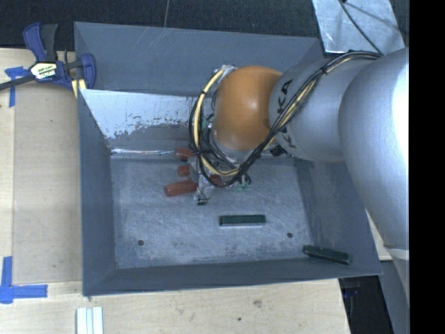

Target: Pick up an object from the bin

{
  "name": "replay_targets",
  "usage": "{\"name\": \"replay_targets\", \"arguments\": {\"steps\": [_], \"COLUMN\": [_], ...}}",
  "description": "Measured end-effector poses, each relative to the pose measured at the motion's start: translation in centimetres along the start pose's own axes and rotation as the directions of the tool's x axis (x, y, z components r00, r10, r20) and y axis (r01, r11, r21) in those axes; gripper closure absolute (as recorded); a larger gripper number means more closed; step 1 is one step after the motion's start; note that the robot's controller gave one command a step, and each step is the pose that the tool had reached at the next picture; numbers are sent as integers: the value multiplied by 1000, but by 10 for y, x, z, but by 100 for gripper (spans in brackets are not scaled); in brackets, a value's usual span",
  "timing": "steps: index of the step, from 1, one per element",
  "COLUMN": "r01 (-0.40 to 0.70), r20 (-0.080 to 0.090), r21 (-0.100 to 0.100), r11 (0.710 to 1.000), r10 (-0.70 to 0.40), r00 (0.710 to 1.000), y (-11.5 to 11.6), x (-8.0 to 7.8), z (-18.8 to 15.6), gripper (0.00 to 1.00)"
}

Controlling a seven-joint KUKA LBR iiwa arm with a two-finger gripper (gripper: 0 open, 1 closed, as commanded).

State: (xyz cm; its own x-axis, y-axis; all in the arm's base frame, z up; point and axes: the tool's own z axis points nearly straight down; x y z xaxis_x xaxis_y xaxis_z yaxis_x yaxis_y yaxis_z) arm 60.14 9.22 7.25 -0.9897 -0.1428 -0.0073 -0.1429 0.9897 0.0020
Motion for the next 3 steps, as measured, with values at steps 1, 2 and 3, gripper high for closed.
{"name": "replay_targets", "arguments": {"steps": [1,2,3], "r01": [-1,0,0], "r20": [0,-5,-9], "r21": [0,0,1], "r11": [1000,1000,1000], "r10": [1,0,0], "r00": [1000,1000,1000], "y": [0,0,0], "x": [0,2,2], "z": [0,-5,-20], "gripper": [100,100,100]}}
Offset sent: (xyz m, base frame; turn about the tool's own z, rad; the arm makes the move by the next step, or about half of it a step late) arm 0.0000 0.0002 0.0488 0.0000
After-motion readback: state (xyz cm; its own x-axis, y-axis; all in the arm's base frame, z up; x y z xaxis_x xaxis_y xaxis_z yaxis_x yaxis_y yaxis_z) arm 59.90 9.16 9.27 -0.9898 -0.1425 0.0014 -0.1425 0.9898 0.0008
